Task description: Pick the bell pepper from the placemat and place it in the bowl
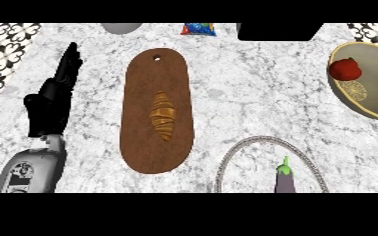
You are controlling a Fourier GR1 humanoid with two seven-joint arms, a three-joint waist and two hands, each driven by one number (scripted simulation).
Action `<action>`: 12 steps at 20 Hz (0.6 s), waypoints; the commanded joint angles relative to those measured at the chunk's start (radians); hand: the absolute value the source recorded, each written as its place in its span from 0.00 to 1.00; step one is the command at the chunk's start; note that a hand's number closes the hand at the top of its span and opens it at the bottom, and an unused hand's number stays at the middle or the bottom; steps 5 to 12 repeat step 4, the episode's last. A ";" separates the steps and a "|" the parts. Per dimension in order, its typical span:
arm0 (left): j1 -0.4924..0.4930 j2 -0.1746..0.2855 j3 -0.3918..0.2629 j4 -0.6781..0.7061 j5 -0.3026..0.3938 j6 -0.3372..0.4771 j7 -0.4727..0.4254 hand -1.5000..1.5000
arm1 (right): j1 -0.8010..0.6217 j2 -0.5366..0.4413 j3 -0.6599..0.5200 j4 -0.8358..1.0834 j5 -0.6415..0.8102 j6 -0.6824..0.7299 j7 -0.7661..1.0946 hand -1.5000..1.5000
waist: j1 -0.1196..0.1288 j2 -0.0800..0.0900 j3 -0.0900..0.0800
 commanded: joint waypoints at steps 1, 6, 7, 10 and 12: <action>-0.004 0.006 0.011 0.021 0.007 -0.007 -0.021 0.50 | 0.046 0.013 -0.001 -0.008 -0.014 0.175 -0.166 0.00 | -0.002 0.001 0.000; 0.014 0.007 0.006 -0.006 0.008 -0.012 0.001 0.50 | 0.087 -0.003 0.000 -0.019 -0.028 0.213 -0.180 0.00 | -0.005 -0.004 0.001; 0.014 0.007 0.006 -0.006 0.008 -0.012 0.001 0.50 | 0.087 -0.003 0.000 -0.019 -0.028 0.213 -0.180 0.00 | -0.005 -0.004 0.001; 0.014 0.007 0.006 -0.006 0.008 -0.012 0.001 0.50 | 0.087 -0.003 0.000 -0.019 -0.028 0.213 -0.180 0.00 | -0.005 -0.004 0.001; 0.014 0.007 0.006 -0.006 0.008 -0.012 0.001 0.50 | 0.087 -0.003 0.000 -0.019 -0.028 0.213 -0.180 0.00 | -0.005 -0.004 0.001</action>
